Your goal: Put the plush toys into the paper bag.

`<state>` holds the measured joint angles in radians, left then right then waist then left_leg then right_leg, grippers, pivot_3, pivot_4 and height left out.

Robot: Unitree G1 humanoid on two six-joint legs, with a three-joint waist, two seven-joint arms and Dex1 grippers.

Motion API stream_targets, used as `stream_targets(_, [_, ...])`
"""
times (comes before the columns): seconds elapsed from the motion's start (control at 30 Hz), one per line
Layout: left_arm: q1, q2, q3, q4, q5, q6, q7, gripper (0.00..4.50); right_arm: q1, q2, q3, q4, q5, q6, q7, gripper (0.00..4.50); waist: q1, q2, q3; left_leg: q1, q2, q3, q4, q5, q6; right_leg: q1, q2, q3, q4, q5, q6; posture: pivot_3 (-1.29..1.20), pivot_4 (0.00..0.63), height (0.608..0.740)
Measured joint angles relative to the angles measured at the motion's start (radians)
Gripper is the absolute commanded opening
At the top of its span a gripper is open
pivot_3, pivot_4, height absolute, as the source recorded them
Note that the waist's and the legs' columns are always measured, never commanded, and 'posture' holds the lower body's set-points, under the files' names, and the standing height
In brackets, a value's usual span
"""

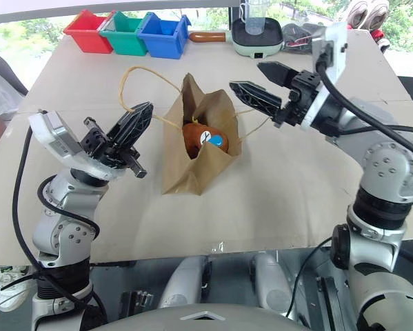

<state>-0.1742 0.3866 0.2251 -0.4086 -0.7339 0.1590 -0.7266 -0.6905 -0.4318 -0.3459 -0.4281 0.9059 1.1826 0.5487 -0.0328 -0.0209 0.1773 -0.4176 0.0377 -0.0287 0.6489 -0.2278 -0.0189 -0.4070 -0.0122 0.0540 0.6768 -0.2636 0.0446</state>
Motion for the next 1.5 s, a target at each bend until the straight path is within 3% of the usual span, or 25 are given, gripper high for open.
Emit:
stream_targets(0.13, [-0.005,0.004,0.013,0.010,-0.011,0.000,-0.011,0.00,0.164,-0.100,-0.042,-0.062,0.045,0.141,-0.065,4.46,0.009,-0.002,-0.001,0.000,0.000,0.000,0.000,0.000,0.000,0.001,0.000,0.000,-0.002,0.000,0.000,0.00,0.150,0.740])
stream_targets(0.2, [-0.008,0.005,0.021,0.019,-0.012,0.000,-0.010,0.00,0.211,-0.079,-0.032,-0.047,0.041,0.176,-0.123,4.46,-0.002,0.000,0.000,0.000,0.000,0.003,0.000,0.000,0.000,0.000,0.000,0.004,-0.002,0.000,0.000,0.00,0.150,0.740])
stream_targets(0.43, [-0.038,0.006,0.004,0.030,-0.004,0.001,-0.008,0.00,0.126,0.042,0.112,0.077,-0.043,0.080,-0.201,4.46,-0.009,0.000,0.000,0.001,0.002,0.003,0.000,0.000,0.000,0.000,0.004,0.005,-0.001,0.000,0.000,0.00,0.150,0.740])
stream_targets(0.53, [-0.042,0.011,0.003,0.031,0.003,0.001,-0.007,0.00,0.072,0.108,0.147,0.188,-0.088,-0.032,-0.190,3.23,-0.006,0.000,0.000,0.000,0.002,0.003,0.000,0.000,0.000,0.000,0.003,0.005,-0.002,0.000,0.000,0.00,0.150,0.740])
stream_targets(0.73, [-0.097,0.037,0.008,0.056,0.000,0.011,-0.008,0.00,-0.014,0.182,0.161,0.249,-0.069,-0.238,-0.030,0.16,-0.005,0.000,0.000,-0.001,0.002,0.002,0.000,0.000,0.000,0.000,0.003,0.003,-0.003,0.000,0.000,0.00,0.150,0.740])
stream_targets(0.77, [-0.120,0.053,0.008,0.077,0.001,0.014,-0.010,0.00,-0.029,0.195,0.158,0.244,-0.039,-0.253,-0.007,0.07,-0.006,0.000,0.000,-0.001,0.002,0.001,0.000,0.000,0.000,0.000,0.003,0.002,-0.003,0.000,0.000,0.00,0.150,0.740])
stream_targets(1.0, [-0.322,0.138,0.018,0.339,0.033,0.004,-0.114,0.00,-0.117,0.229,0.160,0.116,0.103,-0.262,-0.016,0.07,-0.003,0.000,0.000,-0.001,0.002,0.000,0.000,0.000,0.000,0.000,0.003,0.001,-0.003,0.000,0.000,0.00,0.150,0.740])
stream_targets(1.13, [-0.529,0.199,-0.018,0.636,0.124,-0.036,-0.236,0.00,-0.122,0.229,0.226,0.044,0.049,-0.273,-0.109,0.07,-0.004,0.000,0.000,-0.001,0.002,-0.001,0.000,0.000,0.000,-0.001,0.003,0.000,-0.002,0.000,0.000,0.00,0.150,0.740])
stream_targets(1.23, [-0.580,0.174,-0.069,0.761,0.193,-0.076,-0.298,0.00,-0.044,0.183,0.254,0.021,-0.021,-0.286,-0.153,0.07,-0.002,0.000,0.000,-0.002,0.000,0.000,-0.001,0.000,0.000,0.000,0.001,0.000,-0.004,0.000,0.000,0.00,0.150,0.740])
stream_targets(1.33, [-0.590,0.115,-0.139,0.880,0.248,-0.083,-0.351,0.00,0.050,0.115,0.263,0.036,-0.086,-0.292,-0.168,1.41,0.001,0.000,0.000,-0.008,0.000,0.000,0.001,0.000,0.000,-0.004,0.000,-0.001,-0.004,0.000,0.000,0.00,0.150,0.740])
stream_targets(1.43, [-0.590,0.099,-0.157,0.900,0.245,-0.046,-0.410,0.93,0.080,0.055,0.256,0.008,-0.083,-0.278,-0.163,2.57,-0.008,0.000,0.000,-0.013,0.000,-0.002,0.003,0.000,0.000,-0.010,0.000,-0.002,-0.001,0.000,0.000,0.00,0.150,0.740])
stream_targets(1.47, [-0.592,0.099,-0.155,0.894,0.234,-0.029,-0.418,1.46,0.082,0.032,0.250,-0.013,-0.070,-0.263,-0.162,3.14,-0.010,0.000,0.000,-0.013,0.000,-0.002,0.003,0.000,0.000,-0.010,0.001,-0.002,-0.001,0.000,0.000,0.00,0.150,0.740])
stream_targets(1.5, [-0.591,0.105,-0.141,0.872,0.210,0.009,-0.426,2.03,0.096,-0.052,0.229,-0.078,-0.024,-0.221,-0.149,3.16,-0.009,0.001,0.001,-0.013,0.001,-0.004,0.002,0.000,0.000,-0.010,0.001,-0.004,0.000,0.000,0.000,0.00,0.150,0.740])
